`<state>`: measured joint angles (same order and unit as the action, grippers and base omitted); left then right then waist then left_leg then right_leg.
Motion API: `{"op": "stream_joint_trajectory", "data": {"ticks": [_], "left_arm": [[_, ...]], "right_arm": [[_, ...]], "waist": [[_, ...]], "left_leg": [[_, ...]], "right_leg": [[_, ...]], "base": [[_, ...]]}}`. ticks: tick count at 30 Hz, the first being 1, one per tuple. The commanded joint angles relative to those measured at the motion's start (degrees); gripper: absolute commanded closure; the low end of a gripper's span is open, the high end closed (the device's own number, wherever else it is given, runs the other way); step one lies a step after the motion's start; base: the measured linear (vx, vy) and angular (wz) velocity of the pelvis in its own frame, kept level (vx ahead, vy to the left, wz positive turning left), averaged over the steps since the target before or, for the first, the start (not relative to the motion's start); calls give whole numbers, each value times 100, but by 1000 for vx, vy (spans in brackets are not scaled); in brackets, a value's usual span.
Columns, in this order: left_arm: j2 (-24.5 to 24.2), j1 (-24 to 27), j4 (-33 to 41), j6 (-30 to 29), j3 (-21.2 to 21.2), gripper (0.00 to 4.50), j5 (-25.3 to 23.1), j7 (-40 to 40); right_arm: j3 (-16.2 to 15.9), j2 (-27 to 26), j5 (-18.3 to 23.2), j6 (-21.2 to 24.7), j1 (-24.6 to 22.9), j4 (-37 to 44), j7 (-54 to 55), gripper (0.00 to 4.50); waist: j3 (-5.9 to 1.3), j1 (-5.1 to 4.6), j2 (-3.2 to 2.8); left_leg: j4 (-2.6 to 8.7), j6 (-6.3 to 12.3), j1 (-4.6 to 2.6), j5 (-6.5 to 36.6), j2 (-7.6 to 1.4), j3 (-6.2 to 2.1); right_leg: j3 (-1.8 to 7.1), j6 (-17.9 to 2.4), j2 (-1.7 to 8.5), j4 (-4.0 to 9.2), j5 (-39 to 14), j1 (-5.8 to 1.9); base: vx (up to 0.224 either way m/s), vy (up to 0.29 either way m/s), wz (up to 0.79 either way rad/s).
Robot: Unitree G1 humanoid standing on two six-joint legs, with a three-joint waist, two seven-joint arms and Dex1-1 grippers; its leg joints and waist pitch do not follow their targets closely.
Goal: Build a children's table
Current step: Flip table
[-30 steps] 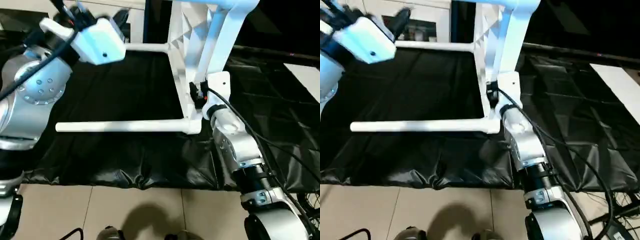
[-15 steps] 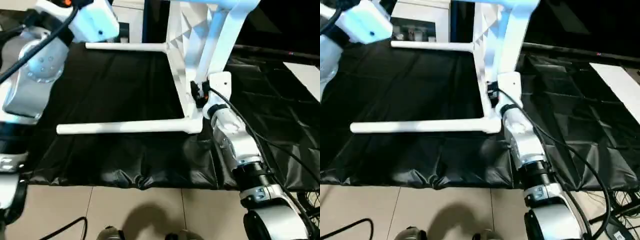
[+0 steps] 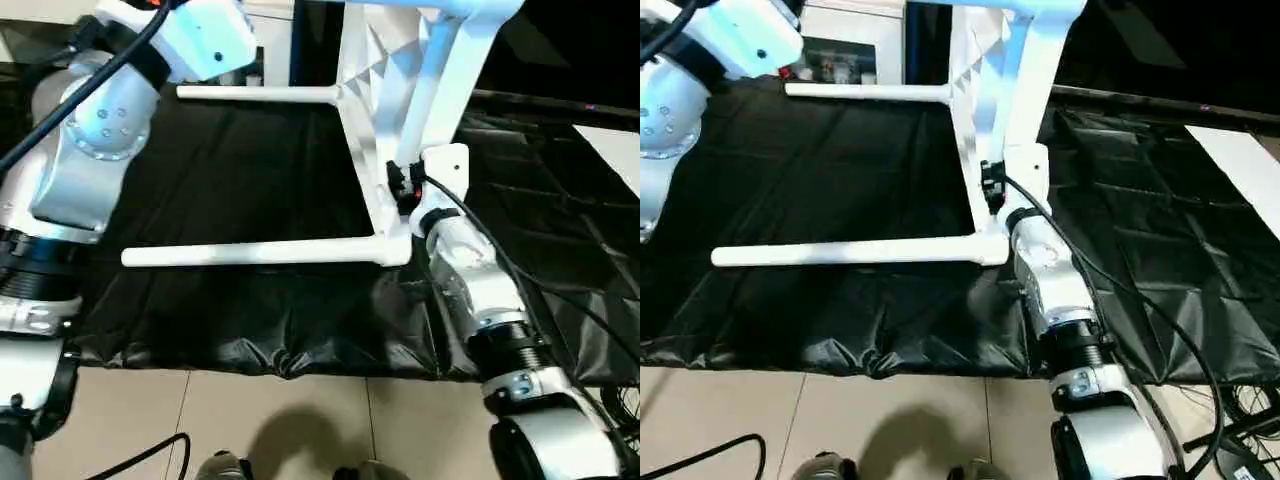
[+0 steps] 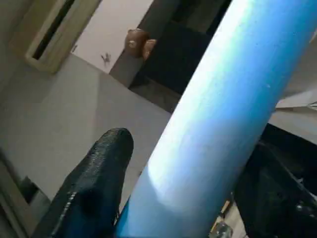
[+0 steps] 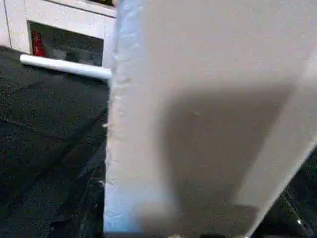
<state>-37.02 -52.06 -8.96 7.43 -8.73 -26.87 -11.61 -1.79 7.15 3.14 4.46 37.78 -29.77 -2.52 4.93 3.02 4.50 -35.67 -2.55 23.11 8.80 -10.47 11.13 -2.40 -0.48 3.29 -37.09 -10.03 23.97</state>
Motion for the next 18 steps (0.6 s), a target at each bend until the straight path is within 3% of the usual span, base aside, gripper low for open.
{"op": "stream_joint_trajectory", "data": {"ticks": [1, 6, 8, 12, 16, 18], "left_arm": [[172, 1, 104, -147, 118, 165, 307, -26], [247, 200, 145, -483, 617, 178, 741, 81], [247, 200, 145, -483, 617, 182, 741, 81], [345, 592, 385, -908, 1271, 188, 1039, 311], [636, 806, 644, -1275, 1781, 196, 1370, 469], [827, 989, 846, -1565, 2087, 200, 1687, 480]], "right_arm": [[-75, 247, -267, -266, 319, 212, -198, 254], [85, 733, -297, -236, 573, 503, -397, 254], [85, 733, -297, -236, 573, 503, -397, 254], [289, 1421, -332, -196, 1106, 717, -708, 254], [358, 1909, -395, -279, 1628, 634, -964, 255], [383, 2209, -414, -323, 2099, 502, -1122, 257]], "waist": [[-525, 20, -165], [-539, 73, -156], [-536, 84, -162], [-537, 73, -190], [-518, 72, -174], [-520, 74, -124]], "left_leg": [[418, -565, -221, 1921, -237, -165], [375, -364, -164, 1288, -224, -124], [365, -277, -152, 1111, -214, -107], [351, -192, -144, 968, -220, -96], [324, -126, -153, 1099, -210, -69], [313, -91, -149, 1084, -216, -65]], "right_leg": [[255, -882, 425, 433, -1336, -181], [258, -973, 424, 377, -864, -248], [257, -993, 414, 373, -761, -256], [254, -1002, 401, 360, -729, -266], [251, -1015, 388, 397, -1038, -251], [248, -978, 397, 401, -1145, -251]], "base": [[0, 0, 0], [0, 0, 0], [0, 0, 0], [0, 0, 0], [0, 0, 0], [0, 0, 0]]}}
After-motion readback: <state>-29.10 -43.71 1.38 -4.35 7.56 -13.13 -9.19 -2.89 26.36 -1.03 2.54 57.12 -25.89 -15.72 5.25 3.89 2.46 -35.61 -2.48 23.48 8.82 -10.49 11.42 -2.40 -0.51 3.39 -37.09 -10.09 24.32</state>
